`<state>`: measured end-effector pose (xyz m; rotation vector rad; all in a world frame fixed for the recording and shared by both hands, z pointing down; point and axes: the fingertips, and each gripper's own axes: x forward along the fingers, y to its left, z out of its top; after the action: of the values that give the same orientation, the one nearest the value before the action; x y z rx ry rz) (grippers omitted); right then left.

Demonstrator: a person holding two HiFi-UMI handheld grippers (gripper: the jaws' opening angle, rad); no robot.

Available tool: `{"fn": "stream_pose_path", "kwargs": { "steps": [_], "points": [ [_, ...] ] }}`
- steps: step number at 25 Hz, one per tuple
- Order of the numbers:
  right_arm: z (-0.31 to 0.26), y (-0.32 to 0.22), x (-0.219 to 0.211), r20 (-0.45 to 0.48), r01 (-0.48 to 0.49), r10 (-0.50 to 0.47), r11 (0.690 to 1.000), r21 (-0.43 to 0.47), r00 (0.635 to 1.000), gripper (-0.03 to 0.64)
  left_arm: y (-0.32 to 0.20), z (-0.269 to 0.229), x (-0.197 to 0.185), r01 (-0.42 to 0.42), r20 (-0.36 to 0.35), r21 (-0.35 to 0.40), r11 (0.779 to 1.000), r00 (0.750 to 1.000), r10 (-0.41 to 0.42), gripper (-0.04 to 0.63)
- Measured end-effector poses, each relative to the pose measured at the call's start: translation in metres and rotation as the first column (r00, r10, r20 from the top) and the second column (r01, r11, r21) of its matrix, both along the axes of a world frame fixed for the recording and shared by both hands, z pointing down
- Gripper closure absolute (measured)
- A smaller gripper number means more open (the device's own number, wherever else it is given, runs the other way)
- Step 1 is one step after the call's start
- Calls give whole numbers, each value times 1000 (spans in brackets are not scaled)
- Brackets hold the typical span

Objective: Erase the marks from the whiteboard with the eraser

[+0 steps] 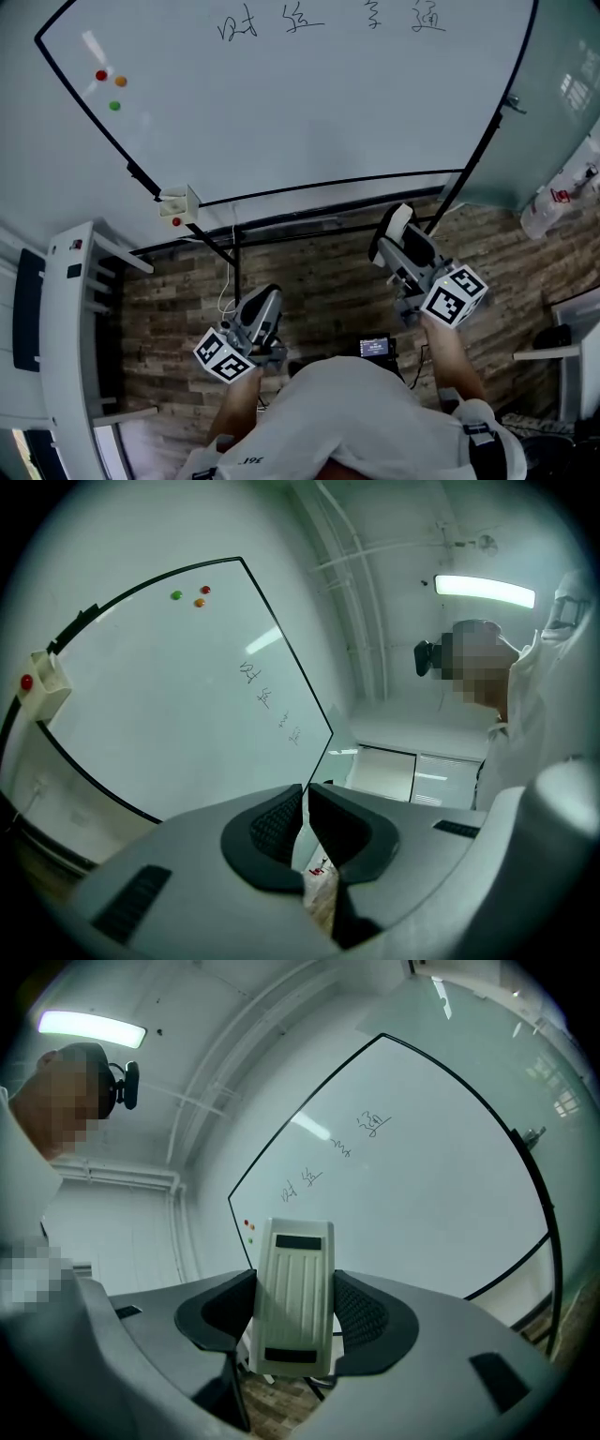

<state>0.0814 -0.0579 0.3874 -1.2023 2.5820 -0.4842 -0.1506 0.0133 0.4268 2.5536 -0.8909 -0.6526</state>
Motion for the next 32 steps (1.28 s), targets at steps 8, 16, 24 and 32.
{"fn": "stream_pose_path", "kwargs": {
  "steps": [8, 16, 24, 32],
  "points": [
    [-9, -12, 14, -68, 13, -9, 998, 56, 998, 342, -5, 3, 23, 30, 4, -3, 1000, 1000, -30, 571],
    [-15, -32, 22, -174, 58, -38, 992, 110, 984, 343, -13, 4, 46, 74, 8, -5, 997, 997, -74, 571],
    [-12, -64, 11, -235, 42, -9, 990, 135, 972, 342, -26, 5, 34, 118, 36, -16, 993, 992, -117, 571],
    [-30, -110, -38, -262, 11, 39, 983, 186, 964, 342, -80, -7, -11, 110, 48, 30, 993, 993, -111, 571]
  ]
}}
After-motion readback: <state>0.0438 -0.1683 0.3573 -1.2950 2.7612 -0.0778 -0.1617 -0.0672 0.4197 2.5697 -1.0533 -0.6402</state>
